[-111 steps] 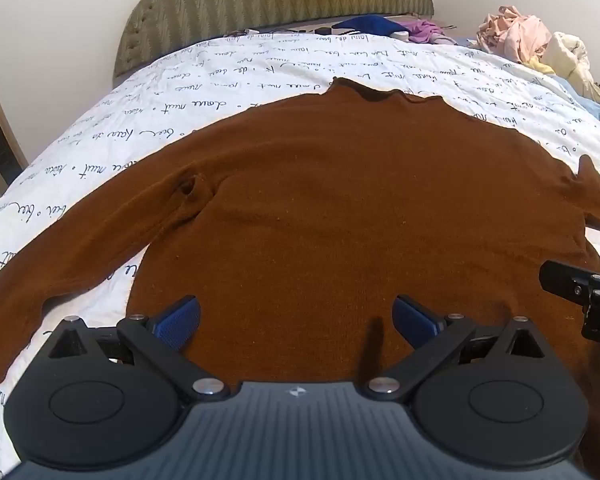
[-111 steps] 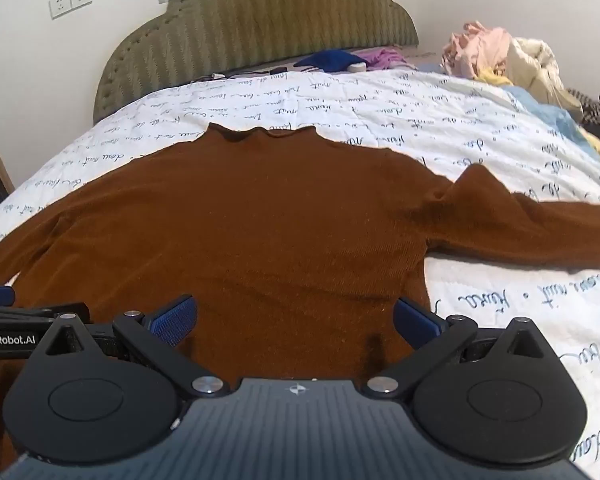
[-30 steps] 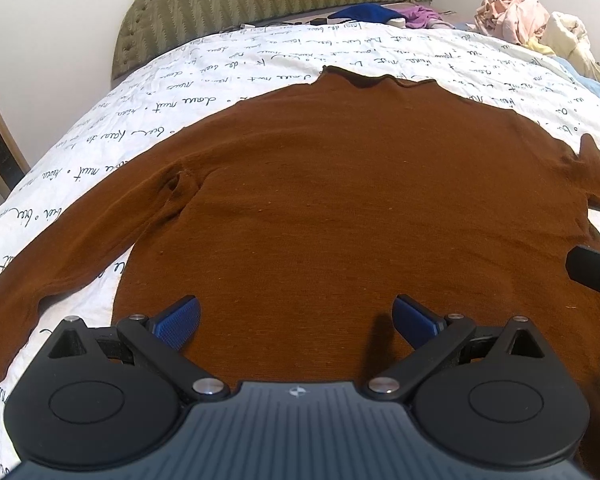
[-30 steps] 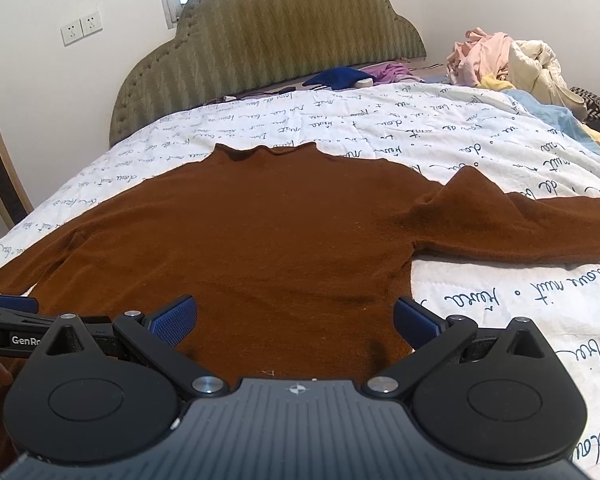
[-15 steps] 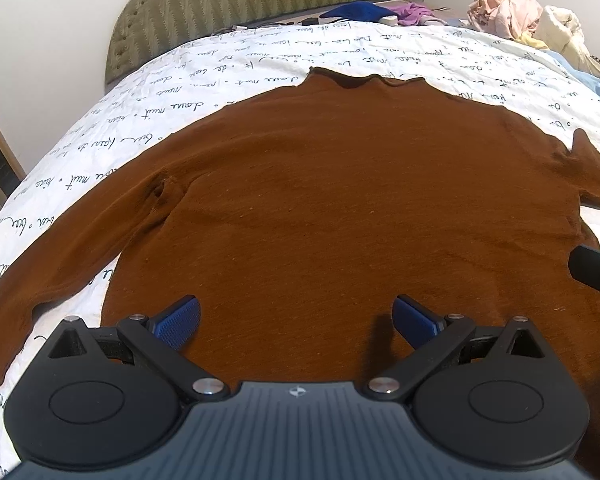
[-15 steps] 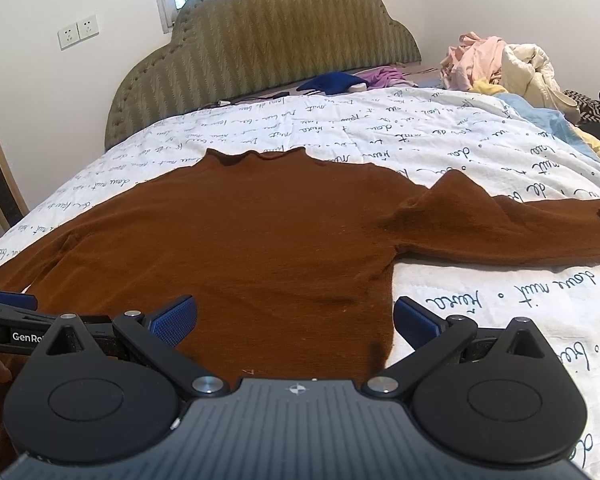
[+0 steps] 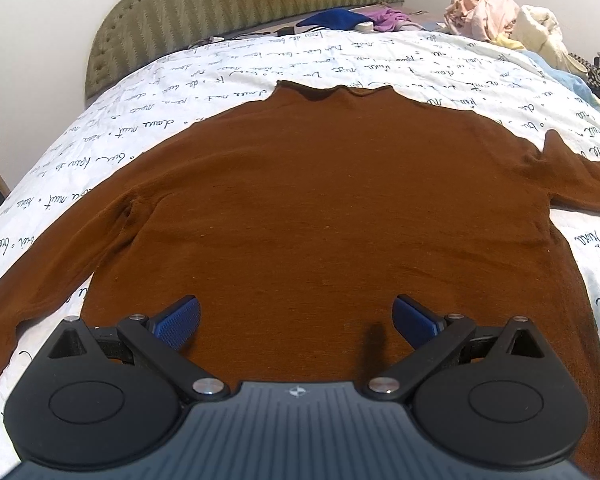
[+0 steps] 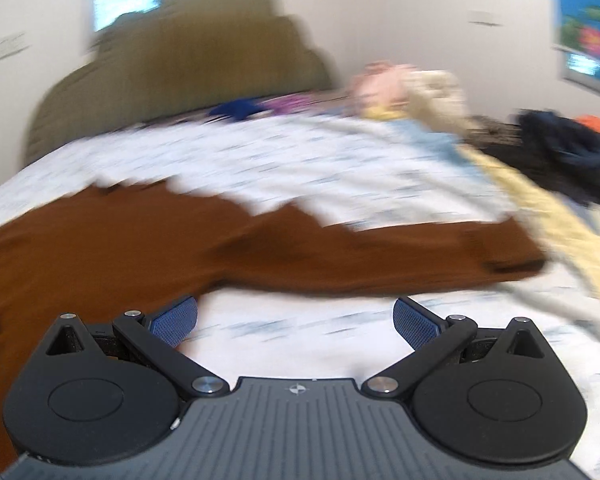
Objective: Fold small clothes
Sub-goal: 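Reach the right gripper to the sweater sleeve cuff and close on it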
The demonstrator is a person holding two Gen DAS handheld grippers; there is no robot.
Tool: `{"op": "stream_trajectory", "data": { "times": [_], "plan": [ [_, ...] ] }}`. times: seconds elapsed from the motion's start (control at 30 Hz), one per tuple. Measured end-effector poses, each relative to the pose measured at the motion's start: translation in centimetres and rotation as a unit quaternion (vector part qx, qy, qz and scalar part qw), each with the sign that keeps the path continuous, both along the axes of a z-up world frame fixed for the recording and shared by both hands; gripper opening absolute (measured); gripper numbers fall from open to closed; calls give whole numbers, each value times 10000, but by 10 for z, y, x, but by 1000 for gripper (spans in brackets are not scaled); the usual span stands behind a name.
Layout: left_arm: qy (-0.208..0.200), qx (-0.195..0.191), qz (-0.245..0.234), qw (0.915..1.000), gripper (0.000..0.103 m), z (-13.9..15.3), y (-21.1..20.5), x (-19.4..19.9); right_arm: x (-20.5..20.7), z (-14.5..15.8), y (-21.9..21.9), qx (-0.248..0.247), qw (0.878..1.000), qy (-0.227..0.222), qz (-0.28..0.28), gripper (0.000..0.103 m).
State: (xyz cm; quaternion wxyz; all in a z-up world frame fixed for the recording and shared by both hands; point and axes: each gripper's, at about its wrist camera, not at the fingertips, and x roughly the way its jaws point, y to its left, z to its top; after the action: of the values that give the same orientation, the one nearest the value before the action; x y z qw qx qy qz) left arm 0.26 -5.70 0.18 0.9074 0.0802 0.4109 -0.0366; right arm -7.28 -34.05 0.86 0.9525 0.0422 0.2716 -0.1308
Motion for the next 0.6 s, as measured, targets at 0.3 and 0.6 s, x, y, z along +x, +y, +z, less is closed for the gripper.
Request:
{"op": "stream_trajectory", "data": {
  "times": [0.3, 0.6],
  "plan": [
    [141, 34, -24, 9999, 103, -6, -7, 5, 8, -9, -110, -1586, 9779, 183, -1353, 97],
    [257, 98, -52, 9996, 103, -12, -14, 11, 22, -37, -155, -2829, 9445, 816, -1458, 95]
  ]
}}
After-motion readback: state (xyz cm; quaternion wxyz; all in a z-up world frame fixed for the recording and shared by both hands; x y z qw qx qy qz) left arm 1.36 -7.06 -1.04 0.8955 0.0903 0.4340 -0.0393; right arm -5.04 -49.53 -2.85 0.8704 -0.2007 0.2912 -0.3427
